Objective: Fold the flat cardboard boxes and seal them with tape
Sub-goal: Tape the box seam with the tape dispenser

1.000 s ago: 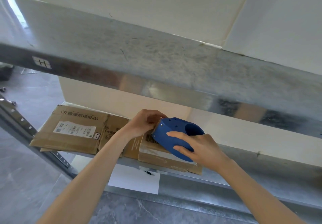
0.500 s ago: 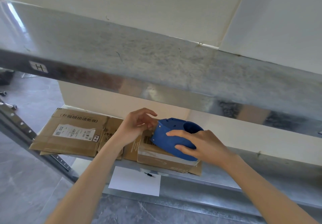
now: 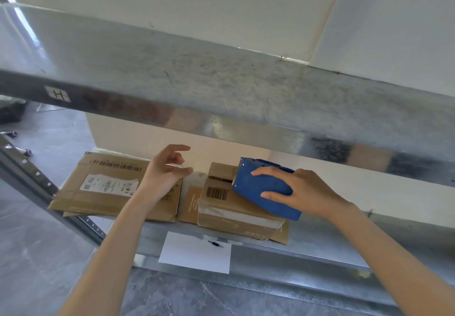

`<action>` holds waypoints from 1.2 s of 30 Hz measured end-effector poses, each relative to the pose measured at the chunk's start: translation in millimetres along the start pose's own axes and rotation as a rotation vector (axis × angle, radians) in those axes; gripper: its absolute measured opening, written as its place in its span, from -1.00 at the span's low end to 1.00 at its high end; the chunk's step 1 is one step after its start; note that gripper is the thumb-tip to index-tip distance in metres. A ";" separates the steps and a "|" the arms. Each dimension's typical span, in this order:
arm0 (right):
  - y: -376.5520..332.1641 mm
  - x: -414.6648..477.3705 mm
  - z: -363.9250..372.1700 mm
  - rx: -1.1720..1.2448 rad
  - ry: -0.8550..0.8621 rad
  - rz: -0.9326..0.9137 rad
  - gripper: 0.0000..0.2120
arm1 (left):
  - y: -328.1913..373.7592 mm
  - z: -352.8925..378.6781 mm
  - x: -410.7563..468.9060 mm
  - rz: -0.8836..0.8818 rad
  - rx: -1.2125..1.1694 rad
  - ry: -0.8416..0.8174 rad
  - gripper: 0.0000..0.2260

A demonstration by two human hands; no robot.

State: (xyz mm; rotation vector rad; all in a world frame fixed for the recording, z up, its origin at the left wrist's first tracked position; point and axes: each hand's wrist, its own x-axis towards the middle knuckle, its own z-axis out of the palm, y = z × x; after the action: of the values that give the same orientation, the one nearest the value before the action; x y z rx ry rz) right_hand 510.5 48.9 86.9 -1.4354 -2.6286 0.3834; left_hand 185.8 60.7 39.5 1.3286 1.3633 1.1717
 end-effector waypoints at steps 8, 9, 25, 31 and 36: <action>2.2 5.7 -6.6 0.037 -0.035 0.001 -0.61 | -17.0 17.1 1.4 0.047 -0.211 -0.055 -0.33; 2.4 5.9 -5.4 0.042 -0.038 0.004 -0.60 | -20.1 21.8 0.9 0.064 -0.216 -0.062 -0.27; 12.7 -6.1 0.4 0.104 -0.019 0.092 -0.62 | -35.3 49.0 -5.9 0.255 0.028 0.059 -0.09; 20.0 -11.2 3.0 0.134 -0.016 0.123 -0.63 | -37.1 50.3 -2.5 0.318 0.120 0.010 -0.01; 24.4 -11.9 -1.7 0.178 -0.008 0.145 -0.63 | -43.3 46.2 0.9 0.324 0.192 -0.079 -0.04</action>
State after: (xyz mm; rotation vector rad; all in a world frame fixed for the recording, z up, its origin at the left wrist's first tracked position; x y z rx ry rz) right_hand 537.1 51.8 81.9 -1.5702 -2.4318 0.6229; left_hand 223.7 64.6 -11.1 1.7652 1.2594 1.2060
